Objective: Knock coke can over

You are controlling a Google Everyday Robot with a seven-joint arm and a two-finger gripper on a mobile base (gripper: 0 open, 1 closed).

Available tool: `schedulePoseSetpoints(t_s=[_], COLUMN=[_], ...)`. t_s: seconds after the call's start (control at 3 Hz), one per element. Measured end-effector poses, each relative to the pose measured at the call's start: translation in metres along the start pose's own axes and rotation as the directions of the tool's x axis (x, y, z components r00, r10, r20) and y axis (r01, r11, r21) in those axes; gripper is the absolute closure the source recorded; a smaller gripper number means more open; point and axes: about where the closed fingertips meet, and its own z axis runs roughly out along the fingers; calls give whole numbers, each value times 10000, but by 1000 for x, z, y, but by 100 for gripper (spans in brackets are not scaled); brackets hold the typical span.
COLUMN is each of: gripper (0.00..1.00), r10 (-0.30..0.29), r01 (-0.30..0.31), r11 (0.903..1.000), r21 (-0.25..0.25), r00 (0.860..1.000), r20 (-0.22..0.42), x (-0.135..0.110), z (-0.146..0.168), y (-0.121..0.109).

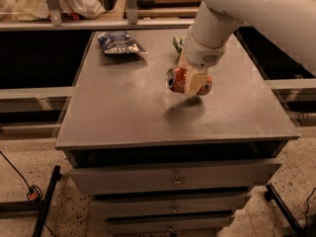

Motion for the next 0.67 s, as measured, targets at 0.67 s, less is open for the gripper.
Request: schedulePoseSetpoints(t_s=[0.67], gripper=[0], r10=[-6], r01=[6], r11=[10000], r21=[-17], r00=[10000], r20=[-5], x=[0], z=[1], y=[1])
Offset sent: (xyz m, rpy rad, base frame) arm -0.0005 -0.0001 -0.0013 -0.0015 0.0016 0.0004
